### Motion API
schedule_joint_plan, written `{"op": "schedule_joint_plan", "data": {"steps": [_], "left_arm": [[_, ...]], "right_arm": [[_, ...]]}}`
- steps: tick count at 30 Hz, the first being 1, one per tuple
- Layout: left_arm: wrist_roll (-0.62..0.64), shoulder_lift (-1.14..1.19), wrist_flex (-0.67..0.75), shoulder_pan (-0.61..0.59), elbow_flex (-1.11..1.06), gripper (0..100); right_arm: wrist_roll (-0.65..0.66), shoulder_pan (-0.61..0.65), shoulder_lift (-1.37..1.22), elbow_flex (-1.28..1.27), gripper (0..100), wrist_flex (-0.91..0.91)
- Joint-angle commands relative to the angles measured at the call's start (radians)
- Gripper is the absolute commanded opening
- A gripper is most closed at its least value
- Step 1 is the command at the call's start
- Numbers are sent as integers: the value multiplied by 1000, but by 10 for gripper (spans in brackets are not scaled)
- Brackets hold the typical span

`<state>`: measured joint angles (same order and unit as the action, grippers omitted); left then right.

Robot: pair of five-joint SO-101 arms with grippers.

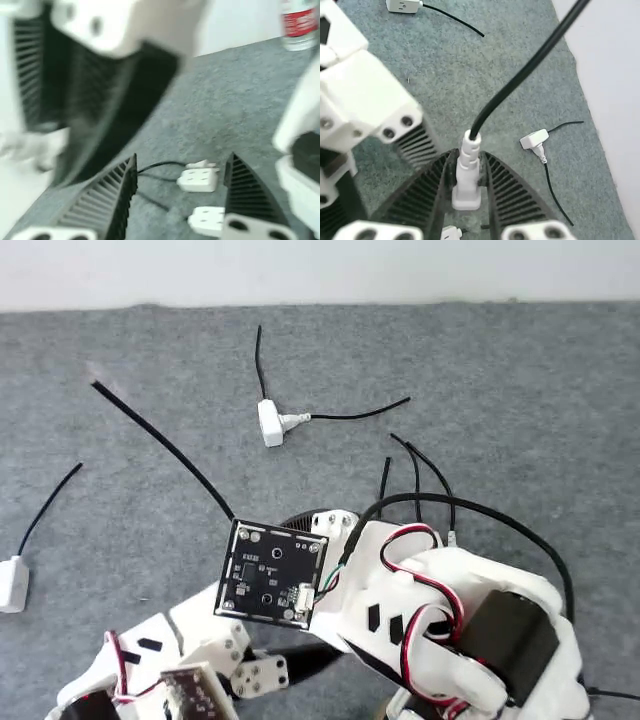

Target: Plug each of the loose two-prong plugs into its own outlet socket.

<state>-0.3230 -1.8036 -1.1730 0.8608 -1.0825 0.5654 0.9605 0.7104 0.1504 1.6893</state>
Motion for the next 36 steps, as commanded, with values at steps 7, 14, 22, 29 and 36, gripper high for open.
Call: {"op": "schedule_joint_plan", "data": {"steps": [7, 14, 22, 29, 36], "left_arm": [[-12, -17, 38, -46, 31, 272], [-15, -17, 38, -49, 21, 272], [18, -17, -11, -40, 88, 272], [-28, -17, -51, -31, 116, 272], [-44, -17, -2, -158, 110, 272]], "right_arm": [[6, -5, 8, 41, 9, 38], [-17, -5, 8, 43, 9, 41], [-18, -67, -1, 38, 9, 64], [9, -139, 7, -18, 9, 61], [8, -137, 8, -32, 9, 102]]}}
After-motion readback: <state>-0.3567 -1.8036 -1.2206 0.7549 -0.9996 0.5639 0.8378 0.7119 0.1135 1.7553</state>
